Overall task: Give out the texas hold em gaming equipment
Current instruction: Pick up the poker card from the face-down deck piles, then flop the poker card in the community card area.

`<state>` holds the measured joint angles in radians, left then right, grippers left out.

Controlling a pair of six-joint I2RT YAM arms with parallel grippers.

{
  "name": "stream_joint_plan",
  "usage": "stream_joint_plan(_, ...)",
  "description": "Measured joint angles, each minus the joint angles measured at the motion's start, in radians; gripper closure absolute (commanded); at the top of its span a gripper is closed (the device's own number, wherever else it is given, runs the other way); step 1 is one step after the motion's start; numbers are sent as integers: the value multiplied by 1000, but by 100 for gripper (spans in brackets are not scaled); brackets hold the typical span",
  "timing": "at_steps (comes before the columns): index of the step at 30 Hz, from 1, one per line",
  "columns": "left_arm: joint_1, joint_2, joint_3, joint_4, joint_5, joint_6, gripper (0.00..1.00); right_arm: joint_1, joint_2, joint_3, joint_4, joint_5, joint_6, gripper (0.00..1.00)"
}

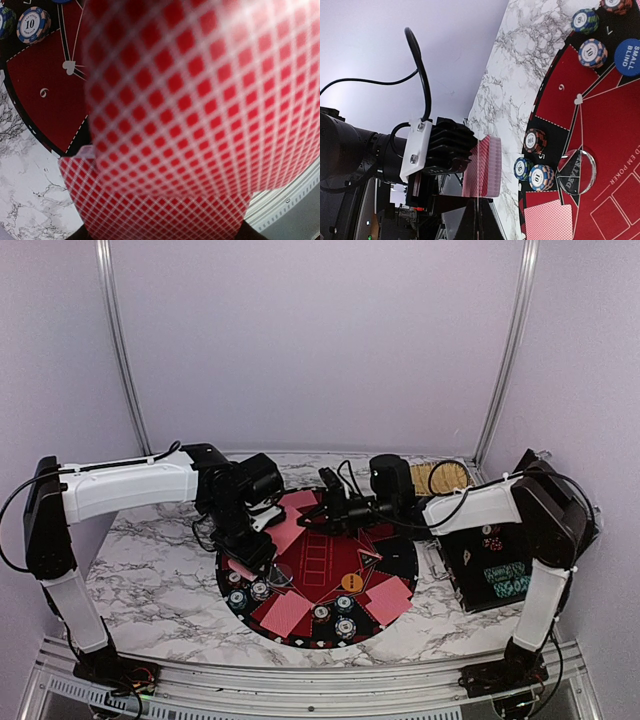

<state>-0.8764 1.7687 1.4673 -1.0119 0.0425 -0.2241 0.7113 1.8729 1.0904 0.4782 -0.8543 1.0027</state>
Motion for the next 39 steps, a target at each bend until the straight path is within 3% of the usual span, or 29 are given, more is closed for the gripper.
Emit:
stream_joint_plan(14, 68, 0, -70, 16, 3, -11, 65, -81, -35, -38, -43, 26, -41, 100)
stream_joint_plan(21, 137, 0, -101, 25, 11, -10, 65, -101, -35, 31, -269, 134, -205, 100)
stream_joint_plan(27, 203, 0, -120, 41, 14, 4, 65, -97, -23, 208, -514, 344, -412, 100)
stream_joint_plan(33, 248, 0, -126, 52, 13, 5, 65, -45, 47, 428, -764, 688, -590, 100)
stream_joint_plan(39, 250, 0, -130, 61, 16, 6, 65, 48, 167, 602, -960, 1009, -660, 100)
